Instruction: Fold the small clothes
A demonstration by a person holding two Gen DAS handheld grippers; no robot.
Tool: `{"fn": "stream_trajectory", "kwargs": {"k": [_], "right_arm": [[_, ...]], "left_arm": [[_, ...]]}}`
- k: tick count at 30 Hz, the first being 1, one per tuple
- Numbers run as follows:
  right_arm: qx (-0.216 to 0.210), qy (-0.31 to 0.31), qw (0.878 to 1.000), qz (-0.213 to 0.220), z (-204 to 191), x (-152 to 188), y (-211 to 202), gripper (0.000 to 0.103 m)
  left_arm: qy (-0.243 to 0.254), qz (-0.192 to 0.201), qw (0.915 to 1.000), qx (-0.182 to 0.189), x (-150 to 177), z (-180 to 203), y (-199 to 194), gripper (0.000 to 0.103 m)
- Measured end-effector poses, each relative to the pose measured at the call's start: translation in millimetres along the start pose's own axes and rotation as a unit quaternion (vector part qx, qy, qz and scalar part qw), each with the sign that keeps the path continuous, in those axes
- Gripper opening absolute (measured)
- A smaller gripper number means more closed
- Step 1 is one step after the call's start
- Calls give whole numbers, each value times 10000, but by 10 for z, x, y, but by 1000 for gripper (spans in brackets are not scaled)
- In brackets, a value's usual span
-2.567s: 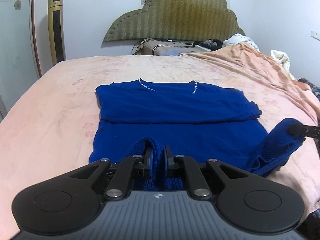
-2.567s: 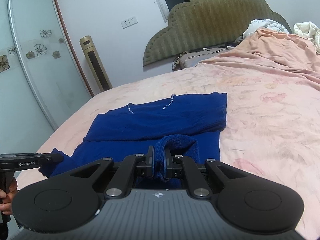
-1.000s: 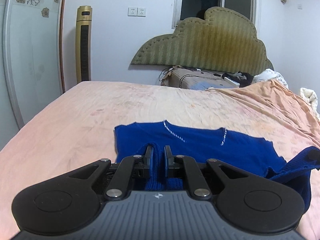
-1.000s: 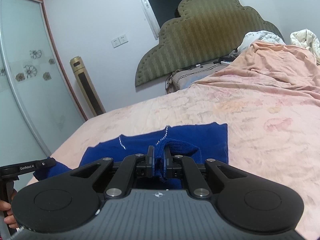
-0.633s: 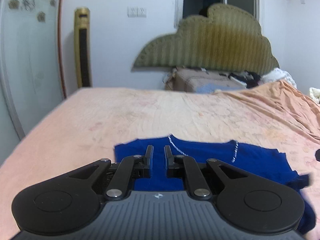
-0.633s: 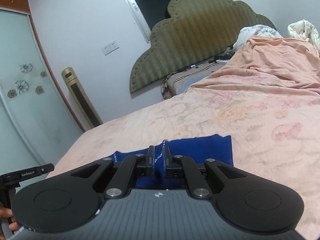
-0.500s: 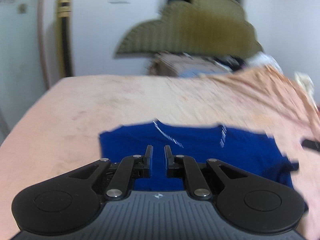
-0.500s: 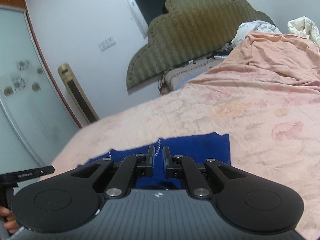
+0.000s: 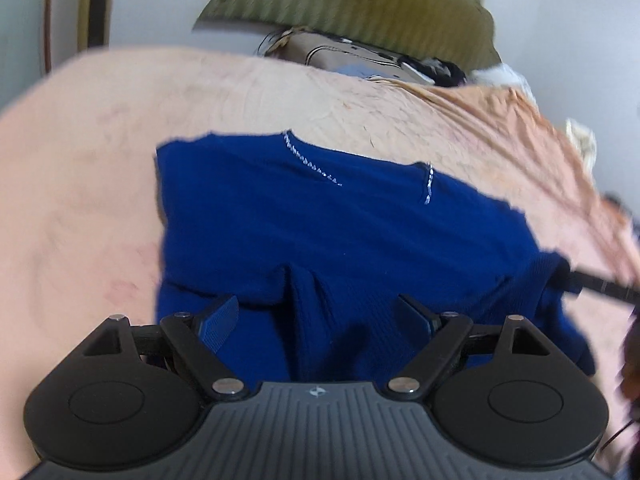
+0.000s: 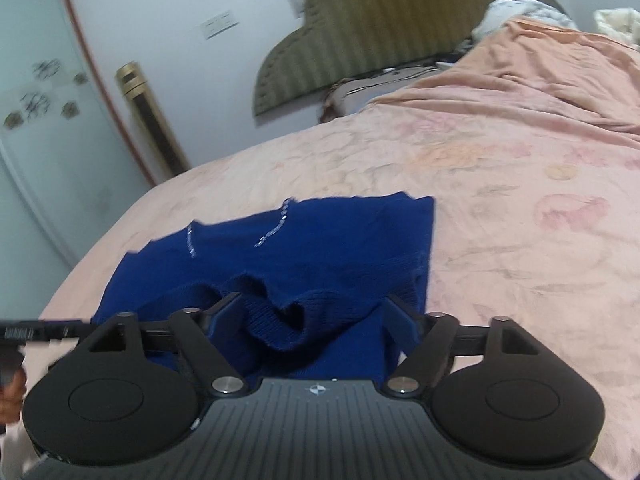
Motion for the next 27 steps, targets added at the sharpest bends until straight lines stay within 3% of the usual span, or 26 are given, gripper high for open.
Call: {"fn": "stream_trajectory", "kwargs": {"k": [3,5,8,10,11,12,13,14,21,27], "right_arm": [[-143,-653,9977,-147,-168,-17,112,89],[-79,-1250,9919,-189,-303,-27,152,89],[181,-2052,9785,-50,-417,-44,154,87],[149,-2303,9730,-42,-438,-67,185,79],[89,-2289,9733,-136,-423,-83,221,63],[35,-2214,9749,-253,-401,-91,255,47],[40,-2111,9769,-343,-370,-98,280,20],[64,-2051,9780,-366,-352,-103,280,5],[339,-1992,9784,429,-457,-297,-58,5],[646,-1710,9806,701,-384,-502,-44,5]], "left_arm": [[-393,-188,9986,316,1,-22,108,79],[-450,-281,9982,294,12,-18,163,44],[-555,-351,9975,243,30,-42,213,24],[-593,-347,9974,213,34,-51,209,15],[-609,-338,9973,227,27,-55,197,12],[-628,-310,9973,227,22,-49,182,12],[-619,-271,9975,225,17,-31,164,11],[-587,-219,9978,213,10,-11,133,10],[-469,363,9978,285,-227,170,-264,10],[-429,923,9945,235,-514,287,-385,10]]}}
Point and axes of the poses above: each gripper's, at about its wrist camera, not at the fingertips, and y roughly the way its jaws point, z to its right, x to its underside, the point moved 4 cm from there along y, roughly the way its jaws point, and after that the axes turned 13 degrees about -y, right-handed, at the moved point
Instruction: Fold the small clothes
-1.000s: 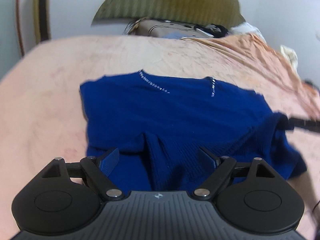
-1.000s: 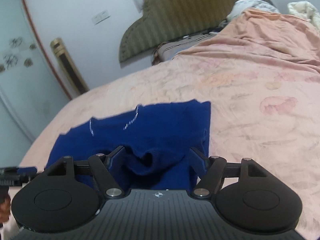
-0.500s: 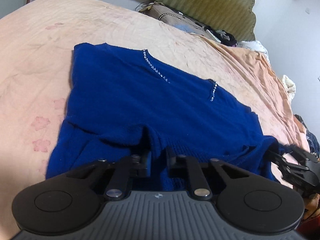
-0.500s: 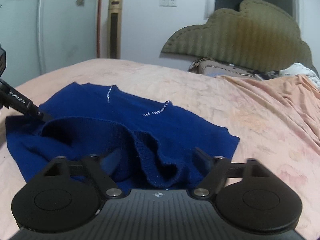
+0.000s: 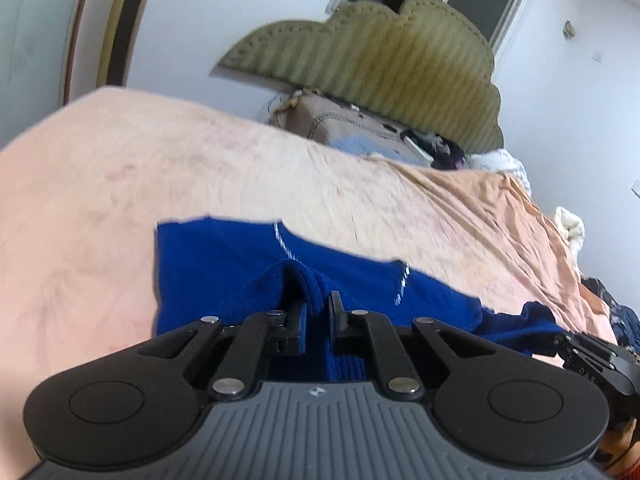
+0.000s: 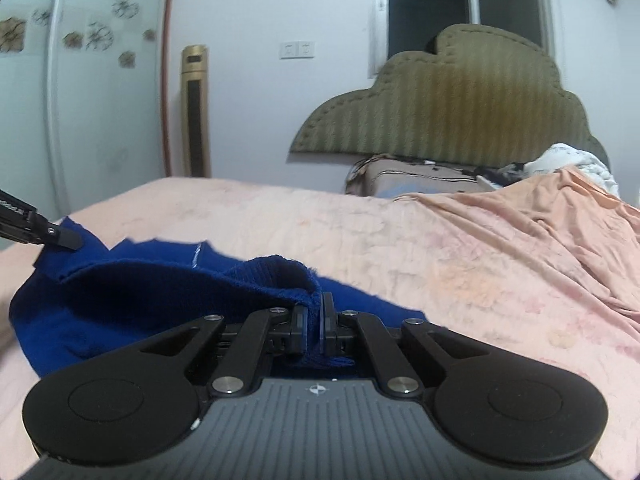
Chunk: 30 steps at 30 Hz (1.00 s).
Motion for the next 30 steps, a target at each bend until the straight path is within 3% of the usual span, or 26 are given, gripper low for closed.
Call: {"fn": "stream_trajectory", "kwargs": {"k": [13,16,18,25,27,29,30], "right_arm": [[201,517,9967,-594,156,58,825,6],[195,679,9944,-792,179,123,1039,28],[255,837,9923,-881,222,176,1151,55],[870,1088,9879,-684,341,214,1026,73],[1089,1054,9868,-564,389,214,1006,88],[1318,1155,9826,-615,484,222,1040,97],[1281,1328,9804,-697,552,242,1071,97]], "left_arm": [[-253,-85,9987,-435,-265,-152,735,10],[-430,-139,9969,-643,-280,-289,945,10],[-641,-175,9953,-702,-294,-406,1078,10],[-1270,-399,9895,-564,-364,-603,1238,14],[-1374,-322,9880,-636,-415,-635,1231,23],[-1444,-131,9864,-779,-458,-668,1201,42],[-1469,-36,9856,-835,-475,-686,1177,47]]}}
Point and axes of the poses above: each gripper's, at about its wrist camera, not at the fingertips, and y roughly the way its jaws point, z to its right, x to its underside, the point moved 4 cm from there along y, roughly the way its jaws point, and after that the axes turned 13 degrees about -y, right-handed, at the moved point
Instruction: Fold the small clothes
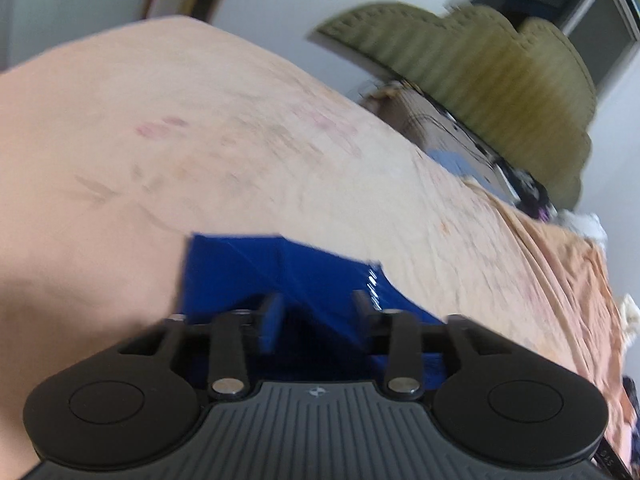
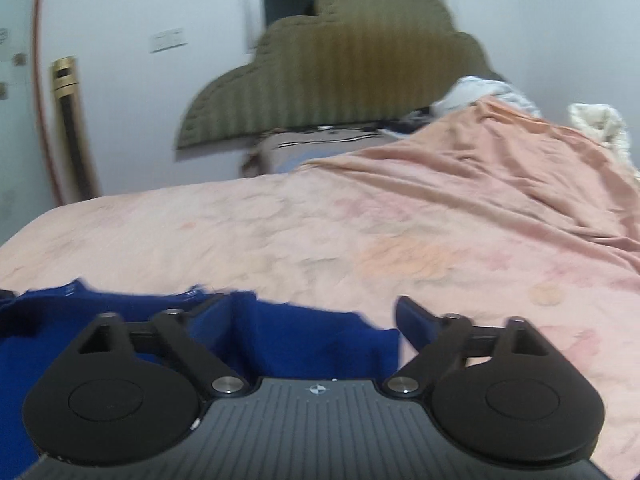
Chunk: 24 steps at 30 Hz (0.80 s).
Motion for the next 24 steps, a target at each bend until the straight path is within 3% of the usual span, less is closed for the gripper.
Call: {"fn": "stream_trajectory", "kwargs": {"k": [1,5,8,11,12,14,16,19,20,21,22,24], "right_arm": [[-124,218,9996,-98,66,-1,45,95],[-199,539,9983,-32,199,-24,7,93],[-1172,355,9925,15,-7,-34,-78,93],[-2120,-135,9768,-269,-350,24,-63,92],[-2163,-307,9752,-361,-437,51,-41,92],[-1823,-631,9796,-560,-540,115,47,92],[-1313,-711,9855,-808,-535,166,134,92],[-1446,-483,9851,-795,-471,209,127,94],[-1512,-456,9844,-781,-481,220,119,96],[-1516,-496,9842,-772,-494,227,116,96],[-1477,-571,9843,-776,-504,239,128,96],[-1366,-649,9851,-817,-506,267,144,96]], "left_arm": [[-18,71,10000,-19,-19,-18,-18,55],[121,349,9991,-215,-47,-44,-145,56],[620,428,9970,-151,4,72,-216,56],[1378,151,9903,90,169,264,-198,56],[1647,47,9862,150,239,318,-185,56],[2294,-143,9730,199,410,415,-149,56],[3033,-157,9528,59,591,476,-110,56],[3912,20,9194,-407,763,518,7,56],[4060,155,9117,-606,777,503,58,59],[4119,328,9070,-817,743,483,122,61],[4048,479,9076,-1006,667,451,175,66],[3640,637,9204,-1276,465,384,229,67]]}}
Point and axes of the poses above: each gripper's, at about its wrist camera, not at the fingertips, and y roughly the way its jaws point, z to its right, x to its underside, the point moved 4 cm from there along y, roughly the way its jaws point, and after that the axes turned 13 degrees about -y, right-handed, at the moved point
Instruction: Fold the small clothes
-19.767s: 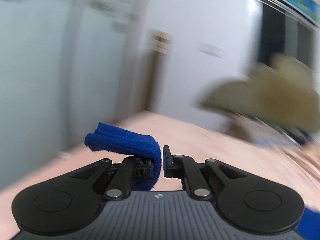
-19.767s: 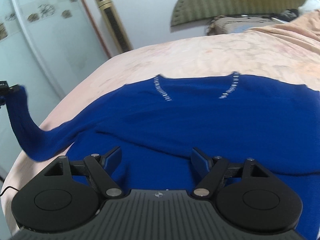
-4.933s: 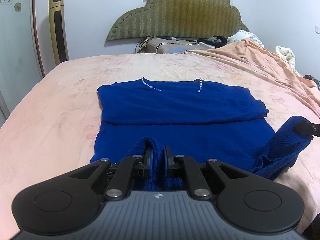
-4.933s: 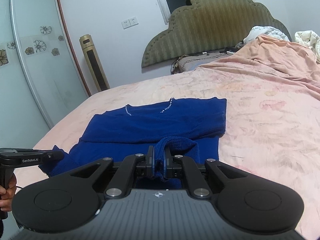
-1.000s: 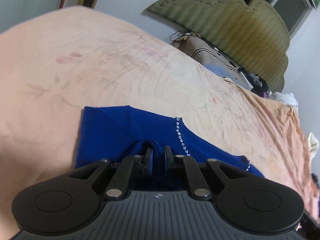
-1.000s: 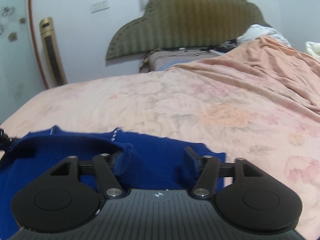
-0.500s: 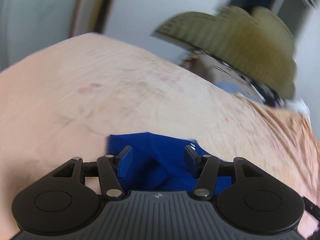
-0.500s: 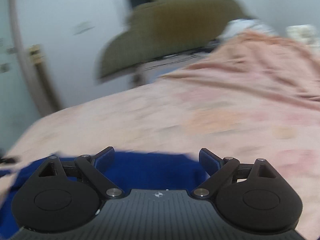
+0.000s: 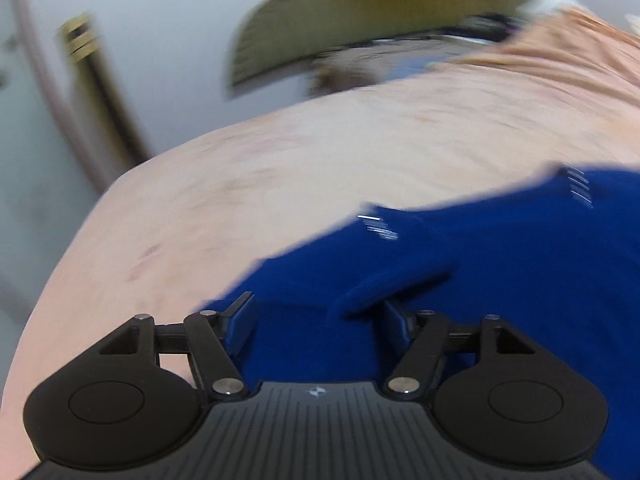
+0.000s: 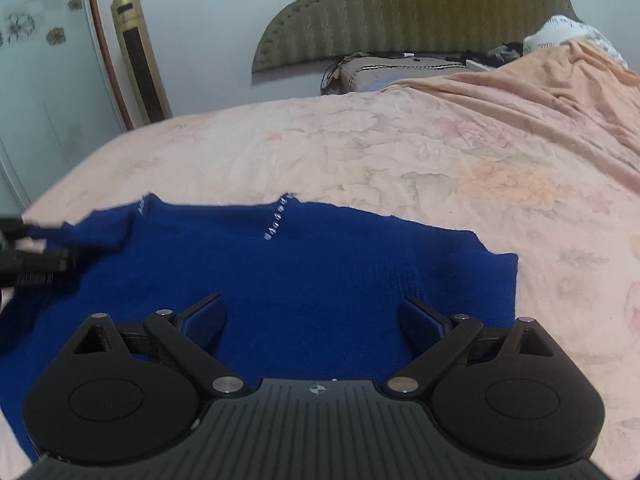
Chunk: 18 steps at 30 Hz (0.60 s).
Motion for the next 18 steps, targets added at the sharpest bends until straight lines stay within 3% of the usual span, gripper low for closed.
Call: {"fn": "stream_trajectory", "kwargs": {"k": [3,5,9,12,15,18], "right_arm": [[131,81,9999,-29,53,35,31,95],[224,116,9997,-42,50,18,10,95],[323,-71,9994,108,-72,-25,-90,98],[302,-160,9994,-32,-119,4,-30,98],[698,-249,9972,-137,-140,21,-31,97],[712,-342,9969,59,-204,-4,-169,98]], "left_arm": [[-835,-154,9963,-90,-131,-309,84,66],[-1093,-211,9938,-50,-148,-441,43,65],[-965,-261,9950,-81,-39,-475,-75,65],[-872,-317,9957,-66,73,-393,-82,66],[-851,-299,9959,-114,181,-360,-195,65],[-892,-304,9955,-31,248,-354,-265,75]]}}
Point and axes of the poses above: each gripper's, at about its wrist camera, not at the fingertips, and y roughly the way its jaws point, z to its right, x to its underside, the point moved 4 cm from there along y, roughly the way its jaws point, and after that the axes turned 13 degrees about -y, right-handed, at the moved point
